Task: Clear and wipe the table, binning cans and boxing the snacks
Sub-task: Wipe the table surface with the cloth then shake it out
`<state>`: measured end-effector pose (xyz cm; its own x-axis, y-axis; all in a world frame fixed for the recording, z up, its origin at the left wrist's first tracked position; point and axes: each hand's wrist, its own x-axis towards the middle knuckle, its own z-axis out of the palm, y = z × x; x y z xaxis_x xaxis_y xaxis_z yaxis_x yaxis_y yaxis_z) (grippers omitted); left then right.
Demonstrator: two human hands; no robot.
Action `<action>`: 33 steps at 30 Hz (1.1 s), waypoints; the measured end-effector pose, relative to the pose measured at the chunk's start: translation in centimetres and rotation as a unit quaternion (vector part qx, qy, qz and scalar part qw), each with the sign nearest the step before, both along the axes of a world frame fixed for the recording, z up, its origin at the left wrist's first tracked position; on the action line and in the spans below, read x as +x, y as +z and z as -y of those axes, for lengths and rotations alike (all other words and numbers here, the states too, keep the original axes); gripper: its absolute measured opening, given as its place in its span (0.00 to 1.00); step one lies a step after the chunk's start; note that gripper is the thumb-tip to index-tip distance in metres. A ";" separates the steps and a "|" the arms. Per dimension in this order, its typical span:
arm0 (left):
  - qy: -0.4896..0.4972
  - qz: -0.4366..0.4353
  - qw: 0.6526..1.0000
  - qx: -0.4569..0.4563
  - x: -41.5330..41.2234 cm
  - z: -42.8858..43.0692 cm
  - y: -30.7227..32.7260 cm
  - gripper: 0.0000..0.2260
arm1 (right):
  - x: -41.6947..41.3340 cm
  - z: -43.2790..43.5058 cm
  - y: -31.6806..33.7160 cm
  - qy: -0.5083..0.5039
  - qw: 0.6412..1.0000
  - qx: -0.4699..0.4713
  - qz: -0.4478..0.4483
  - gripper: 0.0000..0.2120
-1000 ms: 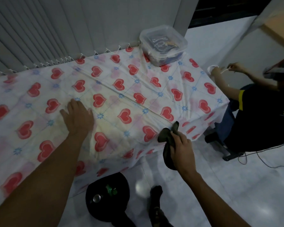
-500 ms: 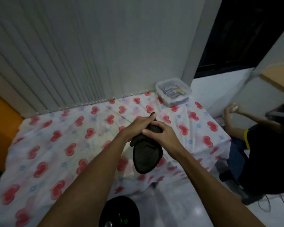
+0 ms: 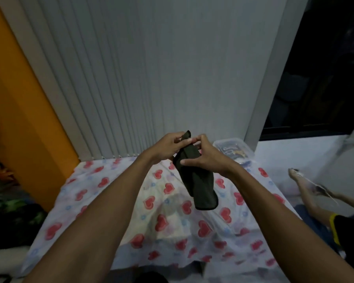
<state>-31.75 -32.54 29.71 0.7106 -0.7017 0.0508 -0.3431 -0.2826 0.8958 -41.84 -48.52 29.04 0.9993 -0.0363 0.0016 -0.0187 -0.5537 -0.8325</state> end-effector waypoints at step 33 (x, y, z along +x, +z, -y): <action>-0.074 -0.115 0.990 0.012 1.0 -4.2 8.1 0.20 | 3.3 1.7 9.1 0.168 0.976 0.122 -0.061 0.20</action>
<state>-30.71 -28.37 37.82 0.5901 -0.7986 -0.1187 -0.1694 -0.2662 0.9489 -38.51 -50.21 38.10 0.9472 0.3089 -0.0860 0.0221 -0.3304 -0.9436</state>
